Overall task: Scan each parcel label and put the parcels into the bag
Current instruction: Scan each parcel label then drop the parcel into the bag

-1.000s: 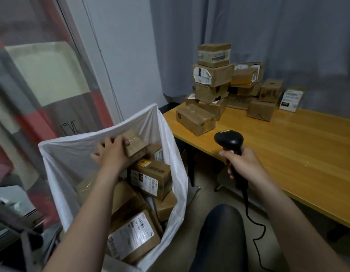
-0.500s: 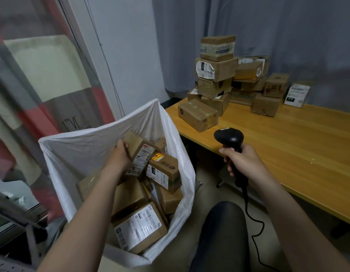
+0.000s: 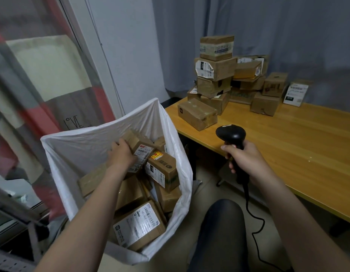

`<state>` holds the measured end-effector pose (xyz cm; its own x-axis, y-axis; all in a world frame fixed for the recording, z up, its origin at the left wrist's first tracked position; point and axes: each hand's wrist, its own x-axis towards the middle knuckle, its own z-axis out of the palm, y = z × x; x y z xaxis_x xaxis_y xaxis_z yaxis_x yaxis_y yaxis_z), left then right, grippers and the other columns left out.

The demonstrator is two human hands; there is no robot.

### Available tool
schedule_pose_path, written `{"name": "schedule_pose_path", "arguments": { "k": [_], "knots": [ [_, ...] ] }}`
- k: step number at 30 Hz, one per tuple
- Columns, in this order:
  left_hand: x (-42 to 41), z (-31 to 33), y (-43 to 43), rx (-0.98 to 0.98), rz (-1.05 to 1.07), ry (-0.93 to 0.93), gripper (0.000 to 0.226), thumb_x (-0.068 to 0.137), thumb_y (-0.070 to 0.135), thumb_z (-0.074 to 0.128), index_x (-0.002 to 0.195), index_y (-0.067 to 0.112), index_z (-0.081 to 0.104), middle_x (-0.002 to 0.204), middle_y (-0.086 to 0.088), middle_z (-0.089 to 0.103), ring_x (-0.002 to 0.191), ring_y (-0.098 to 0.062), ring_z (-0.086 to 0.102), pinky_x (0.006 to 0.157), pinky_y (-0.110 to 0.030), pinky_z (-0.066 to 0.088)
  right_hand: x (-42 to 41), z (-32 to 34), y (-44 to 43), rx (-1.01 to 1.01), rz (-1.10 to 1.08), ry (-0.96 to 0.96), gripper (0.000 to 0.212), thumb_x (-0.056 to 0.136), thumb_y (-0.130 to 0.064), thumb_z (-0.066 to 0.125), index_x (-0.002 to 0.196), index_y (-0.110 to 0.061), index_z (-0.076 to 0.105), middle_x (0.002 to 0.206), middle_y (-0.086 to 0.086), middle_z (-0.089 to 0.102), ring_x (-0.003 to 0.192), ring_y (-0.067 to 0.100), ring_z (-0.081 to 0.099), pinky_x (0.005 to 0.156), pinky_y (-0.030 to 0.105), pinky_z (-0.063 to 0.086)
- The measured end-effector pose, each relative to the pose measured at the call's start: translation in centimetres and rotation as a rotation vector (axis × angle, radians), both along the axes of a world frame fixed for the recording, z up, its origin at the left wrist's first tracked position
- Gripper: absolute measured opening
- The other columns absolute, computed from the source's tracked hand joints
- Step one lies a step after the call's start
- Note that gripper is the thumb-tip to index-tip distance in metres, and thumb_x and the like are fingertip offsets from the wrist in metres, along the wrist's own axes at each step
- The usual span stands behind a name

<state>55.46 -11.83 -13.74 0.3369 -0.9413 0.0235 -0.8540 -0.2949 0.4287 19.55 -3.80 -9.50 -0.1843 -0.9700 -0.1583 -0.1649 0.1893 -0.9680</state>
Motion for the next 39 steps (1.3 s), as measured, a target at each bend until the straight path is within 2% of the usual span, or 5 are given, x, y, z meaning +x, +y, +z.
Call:
{"name": "schedule_pose_path", "arguments": {
  "k": [11,18,27,33,39],
  "knots": [
    [-10.9,6.8,-1.6,-0.114,-0.263,-0.151,0.05,0.09,0.034,0.07,0.136,0.027,0.053,0.141,-0.011,0.051,0.131,-0.038,0.045,0.102,-0.051,0.048,-2.7,3.3,0.3,-0.047,-0.041,0.046,0.018,0.099,-0.028,0.069,0.112,-0.018,0.062,0.087,0.009,0.064,0.06,0.019,0.06,0.051,0.031,0.053],
    [-18.6,7.7,-7.1,-0.059,-0.486,-0.143,0.052,0.085,0.033,0.07,0.134,0.029,0.055,0.141,-0.007,0.052,0.128,-0.036,0.051,0.099,-0.049,0.051,-5.8,4.9,-2.7,-0.075,-0.089,0.03,0.028,0.099,-0.03,0.068,0.121,-0.016,0.059,0.089,0.009,0.062,0.066,0.024,0.065,0.072,0.047,0.064],
    [-26.1,5.4,-14.6,0.08,-0.546,-0.185,0.061,0.095,0.039,0.064,0.151,0.036,0.039,0.159,-0.011,0.028,0.146,-0.044,0.025,0.113,-0.065,0.036,-9.7,4.4,-8.1,-0.074,-0.158,-0.016,0.012,0.101,-0.023,0.067,0.108,-0.018,0.06,0.083,0.008,0.059,0.06,0.019,0.062,0.068,0.044,0.065],
    [-28.4,3.7,-19.5,0.182,-0.499,-0.149,0.064,0.095,0.056,0.061,0.152,0.047,0.034,0.168,-0.002,0.007,0.152,-0.045,0.009,0.11,-0.079,0.024,-11.6,3.2,-10.8,-0.055,-0.174,-0.054,0.019,0.1,-0.02,0.067,0.117,-0.017,0.06,0.087,0.008,0.06,0.059,0.017,0.062,0.059,0.035,0.06],
    [-28.6,2.4,-21.4,0.254,-0.528,-0.198,0.049,0.098,0.058,0.052,0.143,0.05,0.036,0.166,-0.005,0.005,0.15,-0.052,0.003,0.11,-0.076,0.028,-12.5,2.4,-11.9,-0.032,-0.149,-0.103,0.017,0.1,-0.02,0.068,0.115,-0.018,0.059,0.093,0.01,0.059,0.058,0.016,0.061,0.055,0.032,0.057]
  ]
}}
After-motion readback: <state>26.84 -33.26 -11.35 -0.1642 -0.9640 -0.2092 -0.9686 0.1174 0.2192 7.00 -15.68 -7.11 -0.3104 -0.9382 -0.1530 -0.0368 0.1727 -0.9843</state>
